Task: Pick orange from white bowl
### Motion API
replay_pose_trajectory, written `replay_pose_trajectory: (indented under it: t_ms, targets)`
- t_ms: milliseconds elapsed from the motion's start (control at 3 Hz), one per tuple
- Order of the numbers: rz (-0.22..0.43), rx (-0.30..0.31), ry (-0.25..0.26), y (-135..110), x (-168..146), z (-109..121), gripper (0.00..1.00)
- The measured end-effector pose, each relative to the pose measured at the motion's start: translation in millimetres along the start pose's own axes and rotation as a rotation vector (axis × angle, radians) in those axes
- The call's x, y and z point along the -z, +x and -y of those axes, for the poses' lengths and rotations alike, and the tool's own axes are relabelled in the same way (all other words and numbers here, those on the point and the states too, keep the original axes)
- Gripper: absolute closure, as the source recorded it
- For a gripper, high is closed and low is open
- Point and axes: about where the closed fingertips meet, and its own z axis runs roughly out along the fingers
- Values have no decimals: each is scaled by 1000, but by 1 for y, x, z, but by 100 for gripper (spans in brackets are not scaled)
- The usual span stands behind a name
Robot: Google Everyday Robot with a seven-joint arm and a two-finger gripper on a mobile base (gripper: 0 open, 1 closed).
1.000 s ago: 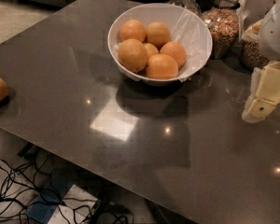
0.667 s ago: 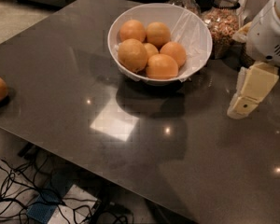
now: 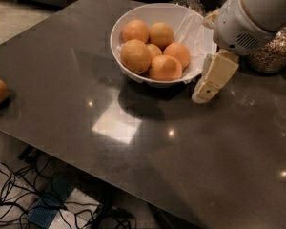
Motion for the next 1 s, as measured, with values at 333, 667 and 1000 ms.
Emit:
replay_pose_trajectory:
  t_ms: [333,667,1000]
  targets:
    - [4,1,5,-2,0,1,0]
    - [30,-7,10,-6,-5,2,0]
    - [114,-57,25,-25,-28,12,0]
